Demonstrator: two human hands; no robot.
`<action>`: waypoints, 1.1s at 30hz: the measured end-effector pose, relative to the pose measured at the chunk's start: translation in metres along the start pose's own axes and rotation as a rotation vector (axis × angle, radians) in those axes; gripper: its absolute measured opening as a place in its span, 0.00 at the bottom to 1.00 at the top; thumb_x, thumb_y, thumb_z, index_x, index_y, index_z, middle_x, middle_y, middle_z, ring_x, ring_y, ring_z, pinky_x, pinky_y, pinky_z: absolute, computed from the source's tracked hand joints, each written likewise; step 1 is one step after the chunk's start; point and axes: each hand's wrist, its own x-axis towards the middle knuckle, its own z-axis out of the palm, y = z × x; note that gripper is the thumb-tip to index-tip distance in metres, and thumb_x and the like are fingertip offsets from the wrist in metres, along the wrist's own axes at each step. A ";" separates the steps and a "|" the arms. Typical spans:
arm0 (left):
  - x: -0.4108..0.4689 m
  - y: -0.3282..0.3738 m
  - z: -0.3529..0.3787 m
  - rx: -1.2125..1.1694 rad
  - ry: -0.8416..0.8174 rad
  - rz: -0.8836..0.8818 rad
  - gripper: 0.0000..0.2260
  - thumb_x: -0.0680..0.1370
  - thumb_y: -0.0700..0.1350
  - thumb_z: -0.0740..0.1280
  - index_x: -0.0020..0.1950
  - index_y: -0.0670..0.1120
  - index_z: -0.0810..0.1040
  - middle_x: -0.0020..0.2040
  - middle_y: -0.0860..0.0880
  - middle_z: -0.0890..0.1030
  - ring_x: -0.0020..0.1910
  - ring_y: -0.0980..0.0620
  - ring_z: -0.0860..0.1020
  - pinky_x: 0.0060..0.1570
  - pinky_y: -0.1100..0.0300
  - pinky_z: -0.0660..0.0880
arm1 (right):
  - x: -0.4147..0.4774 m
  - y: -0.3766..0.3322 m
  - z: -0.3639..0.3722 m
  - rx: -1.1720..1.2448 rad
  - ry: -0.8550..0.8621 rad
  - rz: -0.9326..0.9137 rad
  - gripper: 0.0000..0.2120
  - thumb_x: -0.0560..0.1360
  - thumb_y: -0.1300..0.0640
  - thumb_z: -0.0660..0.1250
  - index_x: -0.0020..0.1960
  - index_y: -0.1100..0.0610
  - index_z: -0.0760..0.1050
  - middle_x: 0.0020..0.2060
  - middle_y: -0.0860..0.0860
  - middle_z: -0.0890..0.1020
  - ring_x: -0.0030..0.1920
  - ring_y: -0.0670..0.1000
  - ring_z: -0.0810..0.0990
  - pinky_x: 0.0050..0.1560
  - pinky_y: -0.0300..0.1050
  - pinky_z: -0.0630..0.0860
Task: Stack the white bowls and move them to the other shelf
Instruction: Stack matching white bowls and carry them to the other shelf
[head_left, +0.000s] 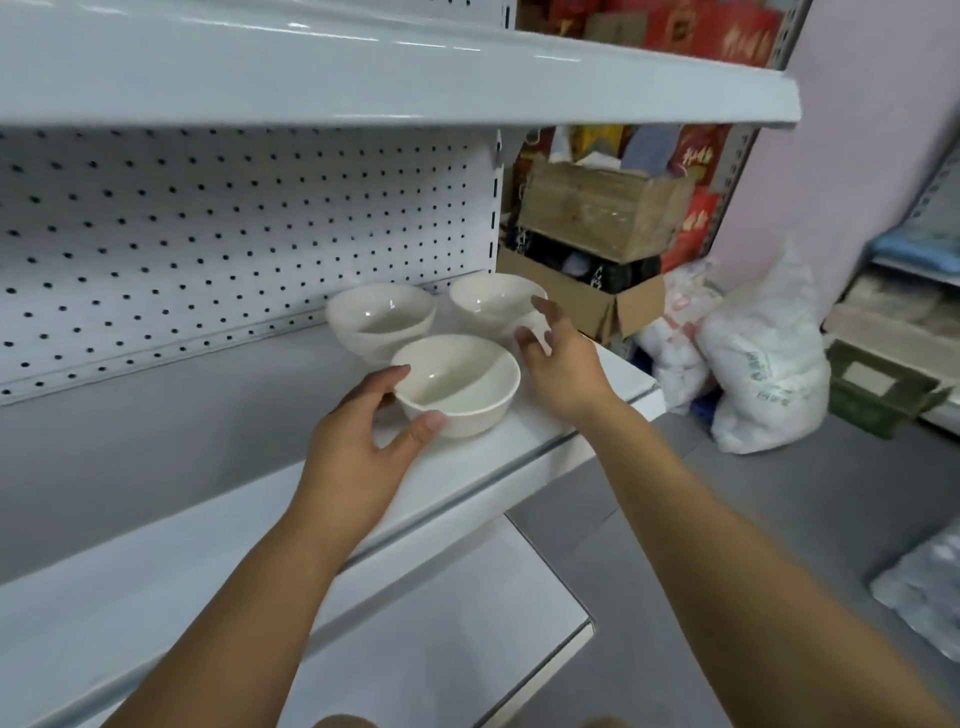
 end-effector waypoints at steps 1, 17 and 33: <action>0.000 -0.001 0.000 -0.021 0.000 0.003 0.28 0.72 0.59 0.72 0.71 0.55 0.75 0.65 0.59 0.79 0.62 0.64 0.77 0.59 0.70 0.70 | 0.008 0.002 0.002 -0.016 0.004 -0.003 0.24 0.85 0.46 0.59 0.80 0.45 0.59 0.68 0.57 0.78 0.69 0.58 0.76 0.58 0.46 0.72; -0.002 0.002 -0.001 -0.178 0.062 0.039 0.11 0.81 0.41 0.68 0.58 0.57 0.78 0.55 0.59 0.82 0.56 0.66 0.79 0.51 0.78 0.70 | 0.042 0.017 0.011 0.095 0.122 -0.025 0.06 0.77 0.44 0.73 0.49 0.44 0.80 0.49 0.50 0.83 0.51 0.54 0.82 0.48 0.45 0.76; 0.002 -0.002 -0.003 -0.263 0.065 0.032 0.22 0.78 0.41 0.74 0.59 0.67 0.75 0.57 0.65 0.83 0.60 0.62 0.80 0.60 0.65 0.74 | 0.002 -0.026 -0.032 0.216 0.197 -0.263 0.06 0.79 0.51 0.71 0.51 0.53 0.81 0.48 0.48 0.86 0.52 0.48 0.84 0.55 0.45 0.79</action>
